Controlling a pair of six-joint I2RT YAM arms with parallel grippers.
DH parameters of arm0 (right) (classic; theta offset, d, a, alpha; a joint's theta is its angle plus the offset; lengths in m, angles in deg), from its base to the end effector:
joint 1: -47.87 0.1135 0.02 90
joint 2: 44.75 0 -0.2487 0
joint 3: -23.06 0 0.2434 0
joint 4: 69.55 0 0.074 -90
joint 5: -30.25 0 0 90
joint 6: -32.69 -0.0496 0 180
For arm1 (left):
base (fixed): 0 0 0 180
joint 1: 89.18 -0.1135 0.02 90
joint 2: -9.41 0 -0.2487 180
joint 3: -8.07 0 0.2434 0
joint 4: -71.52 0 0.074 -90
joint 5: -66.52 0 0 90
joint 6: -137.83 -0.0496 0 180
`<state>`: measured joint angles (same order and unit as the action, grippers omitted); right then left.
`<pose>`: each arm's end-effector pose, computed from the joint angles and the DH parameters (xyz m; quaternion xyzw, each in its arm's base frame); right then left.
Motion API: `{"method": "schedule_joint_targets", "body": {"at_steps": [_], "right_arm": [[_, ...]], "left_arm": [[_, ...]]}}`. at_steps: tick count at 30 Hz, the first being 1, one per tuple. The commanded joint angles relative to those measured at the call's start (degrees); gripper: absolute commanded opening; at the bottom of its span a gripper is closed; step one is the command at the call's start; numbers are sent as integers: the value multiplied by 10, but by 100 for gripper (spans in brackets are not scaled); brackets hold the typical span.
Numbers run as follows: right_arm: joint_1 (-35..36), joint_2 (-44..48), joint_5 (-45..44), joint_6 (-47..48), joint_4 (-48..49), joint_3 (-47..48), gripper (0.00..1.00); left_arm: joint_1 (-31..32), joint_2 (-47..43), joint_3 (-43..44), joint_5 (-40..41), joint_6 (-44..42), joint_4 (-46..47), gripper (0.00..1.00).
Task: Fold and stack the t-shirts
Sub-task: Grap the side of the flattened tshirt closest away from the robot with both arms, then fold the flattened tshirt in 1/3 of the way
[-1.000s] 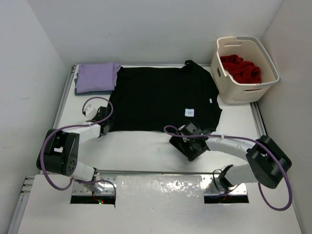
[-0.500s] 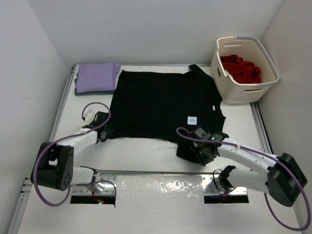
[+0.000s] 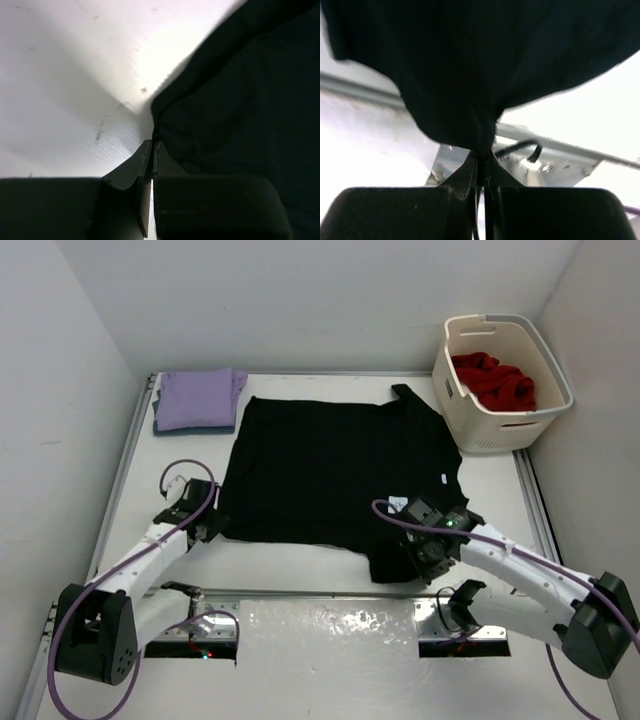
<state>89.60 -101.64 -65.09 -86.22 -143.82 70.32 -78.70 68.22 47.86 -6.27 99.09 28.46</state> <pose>0.1055 0.0879 0.1584 -0.1089 0.9915 -0.0072 0.0703 0.1778 -0.0180 0.1397 -0.3681 0.8868 0.0022 0.2792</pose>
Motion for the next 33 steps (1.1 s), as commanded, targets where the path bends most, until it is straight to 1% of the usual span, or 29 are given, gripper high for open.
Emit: {"method": "schedule_joint_targets", "body": {"at_steps": [1, 2, 3, 4, 6, 7, 9, 12, 16, 18, 26, 33], "right_arm": [[-17, -22, -45, 24, 64, 65, 0], [-29, -24, -45, 32, 75, 70, 0], [-41, -25, -27, 39, 101, 76, 0], [-71, -25, -20, 45, 110, 80, 0], [-102, -29, -8, 58, 134, 87, 0], [-130, -29, 4, 61, 141, 91, 0], [-150, -39, 14, 75, 158, 108, 0], [-179, -67, -10, 92, 159, 145, 0], [-246, -91, -3, 109, 183, 176, 0], [-275, -112, -1, 113, 185, 196, 0], [-340, -183, 18, 128, 231, 247, 0], [-365, -239, 0, 138, 255, 284, 0]], "left_arm": [[-5, -8, 25, -22, -2, 46, 0], [-5, -5, 30, -27, 0, 56, 0], [-5, 3, 31, -30, 1, 78, 0], [-5, 10, 33, -33, 4, 86, 0], [-5, 31, 41, -48, 0, 116, 0], [-5, 39, 47, -47, 1, 123, 0], [-5, 67, 78, -40, -1, 131, 0], [-5, 103, 114, -24, -4, 153, 0], [-5, 155, 181, 1, -6, 163, 0], [-6, 182, 199, 7, -7, 169, 0], [-13, 265, 284, 54, -13, 166, 0], [-19, 336, 350, 67, -21, 166, 0]]}}
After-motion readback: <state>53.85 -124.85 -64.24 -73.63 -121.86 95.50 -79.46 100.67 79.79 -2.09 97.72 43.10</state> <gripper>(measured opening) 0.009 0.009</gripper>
